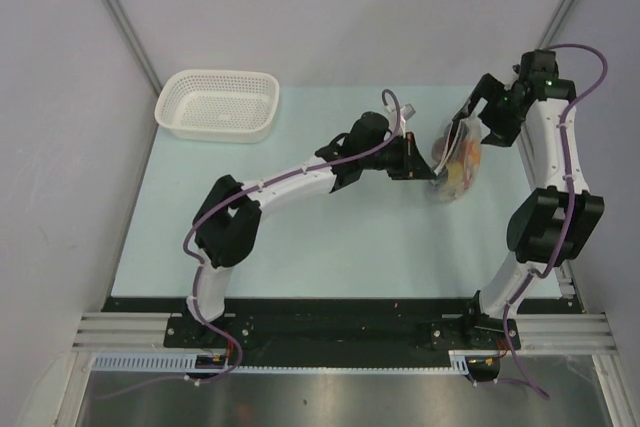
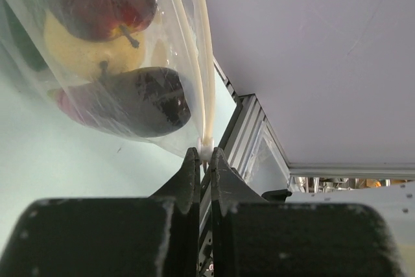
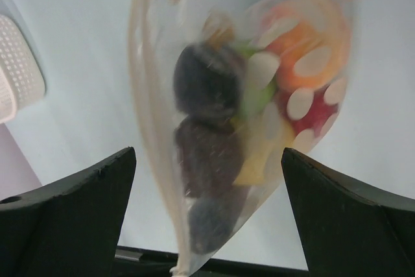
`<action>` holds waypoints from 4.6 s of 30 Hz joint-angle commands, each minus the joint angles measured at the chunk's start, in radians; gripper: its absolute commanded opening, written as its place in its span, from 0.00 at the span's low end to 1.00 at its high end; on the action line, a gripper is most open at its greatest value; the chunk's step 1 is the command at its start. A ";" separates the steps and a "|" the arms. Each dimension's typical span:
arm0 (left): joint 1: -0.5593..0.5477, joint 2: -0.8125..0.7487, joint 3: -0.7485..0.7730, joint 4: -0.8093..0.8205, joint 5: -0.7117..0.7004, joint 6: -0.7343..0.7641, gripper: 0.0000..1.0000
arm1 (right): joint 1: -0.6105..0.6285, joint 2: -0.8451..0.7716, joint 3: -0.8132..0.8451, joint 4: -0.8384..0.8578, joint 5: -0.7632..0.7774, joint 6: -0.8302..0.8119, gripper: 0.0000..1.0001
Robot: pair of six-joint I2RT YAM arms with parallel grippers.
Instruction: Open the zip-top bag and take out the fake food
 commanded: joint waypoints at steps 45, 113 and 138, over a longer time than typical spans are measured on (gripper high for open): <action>-0.022 0.020 0.171 -0.199 -0.018 0.169 0.25 | 0.115 -0.226 -0.250 0.010 0.084 -0.088 0.00; 0.015 0.243 0.668 -0.733 -0.626 0.557 0.00 | 0.307 -0.326 -0.330 0.070 0.071 -0.095 0.00; 0.102 -0.129 0.339 -0.646 -0.255 0.565 0.43 | 0.324 -0.325 -0.361 0.070 0.082 -0.145 0.00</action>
